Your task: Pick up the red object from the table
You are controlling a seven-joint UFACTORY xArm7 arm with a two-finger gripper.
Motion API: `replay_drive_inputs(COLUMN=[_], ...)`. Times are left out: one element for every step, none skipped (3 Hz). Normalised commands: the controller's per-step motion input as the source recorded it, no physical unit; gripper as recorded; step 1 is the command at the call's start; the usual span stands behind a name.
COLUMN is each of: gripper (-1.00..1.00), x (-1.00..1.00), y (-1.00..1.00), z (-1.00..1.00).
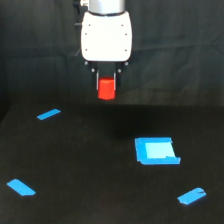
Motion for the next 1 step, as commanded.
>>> replay_drive_inputs(gripper=[-0.97], x=[0.04], y=[-0.02], z=[0.12])
